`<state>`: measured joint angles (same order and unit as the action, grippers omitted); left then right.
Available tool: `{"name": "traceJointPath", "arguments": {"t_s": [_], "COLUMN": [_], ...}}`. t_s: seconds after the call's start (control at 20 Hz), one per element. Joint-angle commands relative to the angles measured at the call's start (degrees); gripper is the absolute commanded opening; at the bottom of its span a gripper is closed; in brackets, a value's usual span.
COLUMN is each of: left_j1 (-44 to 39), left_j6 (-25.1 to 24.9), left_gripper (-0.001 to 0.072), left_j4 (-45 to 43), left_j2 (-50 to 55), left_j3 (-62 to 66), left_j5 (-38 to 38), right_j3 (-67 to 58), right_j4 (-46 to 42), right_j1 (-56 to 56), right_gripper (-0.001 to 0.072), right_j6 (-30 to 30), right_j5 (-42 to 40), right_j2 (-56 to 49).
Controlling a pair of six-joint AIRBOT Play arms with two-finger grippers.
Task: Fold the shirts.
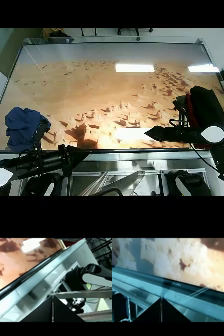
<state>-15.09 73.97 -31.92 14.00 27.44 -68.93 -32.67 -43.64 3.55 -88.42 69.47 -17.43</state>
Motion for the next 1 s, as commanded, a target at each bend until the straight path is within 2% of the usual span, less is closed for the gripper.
{"name": "traceJointPath", "arguments": {"t_s": [0.0,0.15,0.2,0.35,0.4,0.45,0.5,0.6,0.75,0.95], "left_j1": [0.09,2.21,4.02,11.85,15.52,19.28,23.71,32.98,41.07,46.34], "left_j6": [0.04,0.46,2.82,11.06,12.09,12.09,12.48,12.41,12.5,12.52], "left_gripper": [0.0018,0.0018,0.0018,0.0019,0.0049,0.0429,0.0682,0.0704,0.0704,0.0704], "left_j4": [-0.24,-3.91,-7.13,-25.88,-32.3,-37.29,-41.59,-49.88,-61.05,-62.77], "left_j2": [-0.87,-0.87,-0.87,-0.87,-0.87,-0.87,-0.87,-0.22,6.12,23.47], "left_j3": [-0.02,0.09,0.28,4.22,6.14,7.78,9.11,10.97,11.39,11.41], "left_j5": [0.55,0.57,0.66,0.44,0.48,0.98,2.49,5.53,9.84,12.09], "right_j3": [0.04,0.04,0.04,0.04,0.04,0.04,0.04,0.04,0.04,0.04], "right_j4": [-0.02,-0.02,-0.02,-0.02,-0.02,-0.02,-0.02,-0.02,-0.02,-0.02], "right_j1": [0.07,0.07,0.07,0.07,0.07,0.07,0.07,0.07,0.07,0.0], "right_gripper": [0.0023,0.0022,0.0023,0.0023,0.0023,0.0023,0.0022,0.0023,0.0022,0.0022], "right_j6": [-0.04,-0.04,-0.04,-0.04,-0.04,-0.04,-0.04,-0.04,-0.04,-0.04], "right_j5": [-0.04,-0.04,-0.04,-0.04,-0.04,-0.04,-0.04,-0.04,-0.04,-0.48], "right_j2": [0.04,0.04,0.04,0.02,0.02,0.04,0.04,0.04,0.11,0.02]}}
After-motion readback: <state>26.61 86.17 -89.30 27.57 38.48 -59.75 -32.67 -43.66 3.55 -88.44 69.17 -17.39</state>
